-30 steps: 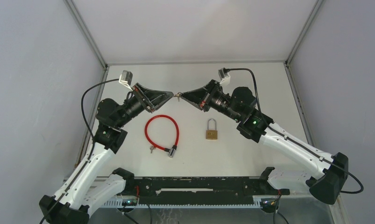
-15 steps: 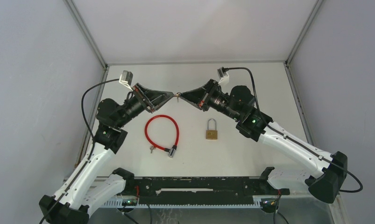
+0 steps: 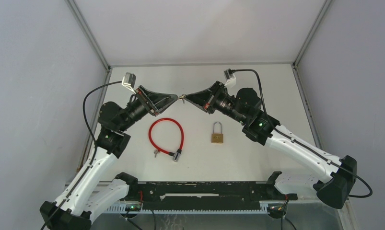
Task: Unlock with the key
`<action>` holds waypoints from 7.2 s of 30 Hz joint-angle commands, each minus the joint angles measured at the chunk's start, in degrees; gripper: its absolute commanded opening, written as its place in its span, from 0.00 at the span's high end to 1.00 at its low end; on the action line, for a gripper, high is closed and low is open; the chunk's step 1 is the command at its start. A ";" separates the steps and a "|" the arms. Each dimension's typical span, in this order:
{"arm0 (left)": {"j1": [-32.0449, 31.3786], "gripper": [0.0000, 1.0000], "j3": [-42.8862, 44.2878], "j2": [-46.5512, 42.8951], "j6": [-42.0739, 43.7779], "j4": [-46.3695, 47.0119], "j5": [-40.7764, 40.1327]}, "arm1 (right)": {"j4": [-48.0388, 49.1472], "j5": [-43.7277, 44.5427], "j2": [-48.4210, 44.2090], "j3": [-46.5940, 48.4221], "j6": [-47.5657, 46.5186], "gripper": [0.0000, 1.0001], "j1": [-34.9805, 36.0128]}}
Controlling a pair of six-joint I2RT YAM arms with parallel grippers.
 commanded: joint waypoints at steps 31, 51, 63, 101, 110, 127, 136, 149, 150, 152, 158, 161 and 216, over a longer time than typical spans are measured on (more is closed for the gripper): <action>-0.68 1.00 26.03 14.87 34.55 -74.41 -13.79 | -33.65 0.63 -7.35 2.66 -15.35 0.23 -9.04; -10.46 1.00 32.76 19.46 54.44 -84.38 -19.67 | -33.95 -15.67 -1.28 2.62 -38.18 0.35 -5.16; -10.43 1.00 30.99 15.63 53.90 -79.57 -16.40 | -39.55 -2.28 -6.65 2.54 -34.36 0.12 -3.38; -14.73 1.00 24.09 9.85 36.02 -65.55 -8.27 | -30.69 23.25 -24.04 -10.43 -8.94 0.04 20.83; -14.86 1.00 27.13 11.19 39.38 -62.76 0.58 | -22.38 11.59 -29.00 -15.37 -11.67 0.03 15.67; -16.28 1.00 34.05 15.30 32.38 -54.91 13.12 | -8.56 -2.65 -31.01 -19.87 -12.99 0.07 5.78; -17.90 1.00 35.08 15.81 27.60 -49.36 12.90 | 2.69 -10.31 -27.29 -19.87 -14.32 0.17 1.34; -17.99 1.00 35.64 17.16 26.80 -47.84 13.05 | 9.58 -15.69 -24.57 -19.87 -12.18 0.46 0.75; -17.94 1.00 35.69 17.25 26.84 -47.83 12.93 | 9.40 -15.68 -24.66 -19.87 -12.21 0.47 0.75; -17.97 1.00 35.62 17.25 26.93 -47.89 12.77 | 9.27 -15.84 -24.67 -19.87 -12.15 0.50 0.73; -17.93 1.00 35.47 17.13 27.17 -47.92 12.18 | 9.15 -15.86 -24.53 -19.90 -11.87 0.61 0.86; -17.95 1.00 35.48 16.95 27.37 -48.27 11.96 | 9.14 -15.77 -24.57 -19.87 -11.80 0.68 0.92; -19.78 0.13 11.34 17.59 86.37 -33.37 -4.23 | -54.26 20.14 -38.63 -13.91 -6.95 1.00 0.14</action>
